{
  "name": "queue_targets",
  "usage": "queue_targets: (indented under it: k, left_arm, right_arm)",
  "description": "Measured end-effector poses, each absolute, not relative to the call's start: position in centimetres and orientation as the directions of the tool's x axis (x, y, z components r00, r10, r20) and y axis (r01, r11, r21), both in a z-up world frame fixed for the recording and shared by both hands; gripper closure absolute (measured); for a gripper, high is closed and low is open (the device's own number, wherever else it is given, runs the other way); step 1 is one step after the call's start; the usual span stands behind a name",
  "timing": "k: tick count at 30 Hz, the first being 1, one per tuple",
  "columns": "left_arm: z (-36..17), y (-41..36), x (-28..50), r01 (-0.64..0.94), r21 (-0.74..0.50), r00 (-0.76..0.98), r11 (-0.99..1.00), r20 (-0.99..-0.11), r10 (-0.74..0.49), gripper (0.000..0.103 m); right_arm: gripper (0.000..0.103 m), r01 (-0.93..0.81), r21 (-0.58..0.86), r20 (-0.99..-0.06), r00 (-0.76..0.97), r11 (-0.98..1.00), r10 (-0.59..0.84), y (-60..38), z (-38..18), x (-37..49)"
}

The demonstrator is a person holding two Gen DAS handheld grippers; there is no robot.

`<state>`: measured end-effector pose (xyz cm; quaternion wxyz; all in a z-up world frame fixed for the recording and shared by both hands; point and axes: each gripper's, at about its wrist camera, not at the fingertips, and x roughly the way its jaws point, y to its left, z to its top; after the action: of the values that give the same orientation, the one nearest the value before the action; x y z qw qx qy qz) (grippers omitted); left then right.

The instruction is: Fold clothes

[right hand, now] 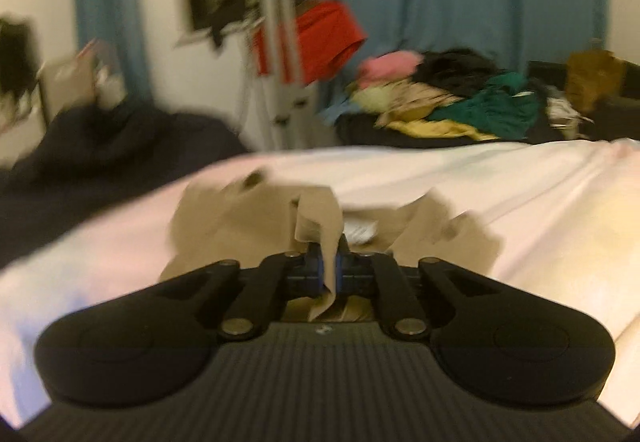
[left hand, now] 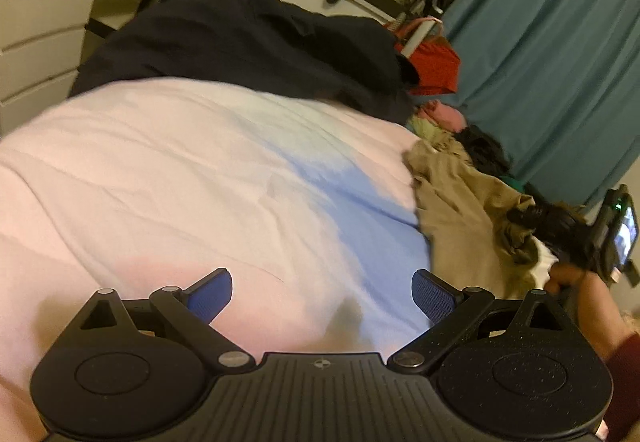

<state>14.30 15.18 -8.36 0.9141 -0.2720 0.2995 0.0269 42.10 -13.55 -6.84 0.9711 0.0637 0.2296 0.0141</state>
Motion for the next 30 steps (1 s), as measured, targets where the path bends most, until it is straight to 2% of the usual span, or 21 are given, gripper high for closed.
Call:
queue_targets:
  k: [2, 4, 6, 7, 9, 10, 11, 15, 18, 25, 30]
  left_arm:
    - [-8.5, 14.6, 14.4, -0.195, -0.472, 0.824, 0.860, -0.554, -0.118, 0.005]
    - [-8.7, 13.9, 14.7, -0.189, -0.428, 0.824, 0.884, -0.559, -0.094, 0.005]
    - [-9.1, 13.5, 14.9, -0.187, -0.408, 0.822, 0.894, -0.563, -0.086, 0.005]
    - [-9.2, 13.3, 15.1, -0.185, -0.404, 0.820, 0.896, -0.566, -0.086, 0.005]
    - [-9.3, 12.9, 15.2, -0.175, -0.385, 0.820, 0.906, -0.566, -0.082, 0.005]
    - [-9.3, 12.7, 15.2, -0.171, -0.371, 0.822, 0.913, -0.565, -0.076, 0.005]
    - [-9.2, 12.5, 15.1, -0.167, -0.357, 0.824, 0.919, -0.563, -0.069, 0.005]
    - [-8.7, 12.1, 14.6, -0.136, -0.354, 0.831, 0.925, -0.549, -0.087, 0.005]
    - [-8.0, 11.5, 13.8, -0.103, -0.336, 0.839, 0.936, -0.535, -0.100, 0.005]
    - [-6.1, 9.9, 10.4, -0.010, -0.292, 0.829, 0.956, -0.538, -0.155, 0.005]
    - [-6.5, 11.3, 9.2, -0.056, -0.428, 0.741, 0.902, -0.623, -0.249, 0.005]
  right_arm:
    - [0.095, 0.073, 0.141, -0.439, 0.899, 0.987, -0.004, -15.1, -6.9, 43.8]
    - [0.093, 0.165, 0.158, -0.492, 0.868, 0.974, -0.067, -16.5, -7.6, 45.7]
    - [0.091, 0.199, 0.177, -0.547, 0.834, 0.964, -0.072, -17.3, -8.0, 46.9]
    - [0.087, 0.211, 0.187, -0.573, 0.817, 0.959, -0.069, -17.6, -8.1, 47.5]
    - [0.057, 0.213, 0.213, -0.599, 0.799, 0.953, -0.045, -18.1, -8.0, 47.5]
    - [0.029, 0.193, 0.233, -0.589, 0.808, 0.953, -0.020, -18.1, -7.5, 46.7]
    - [0.010, 0.173, 0.254, -0.578, 0.816, 0.952, 0.006, -18.1, -7.0, 45.8]
    - [0.011, 0.069, 0.285, -0.534, 0.840, 0.956, 0.098, -17.6, -4.7, 40.5]
    - [0.011, -0.004, 0.249, -0.482, 0.867, 0.969, 0.127, -16.8, -2.4, 34.0]
    - [0.011, -0.064, 0.311, -0.414, 0.889, 0.948, 0.196, -15.8, 0.4, 16.6]
    - [0.011, -0.103, 0.276, -0.338, 0.920, 0.956, 0.197, -15.7, -0.8, 7.7]
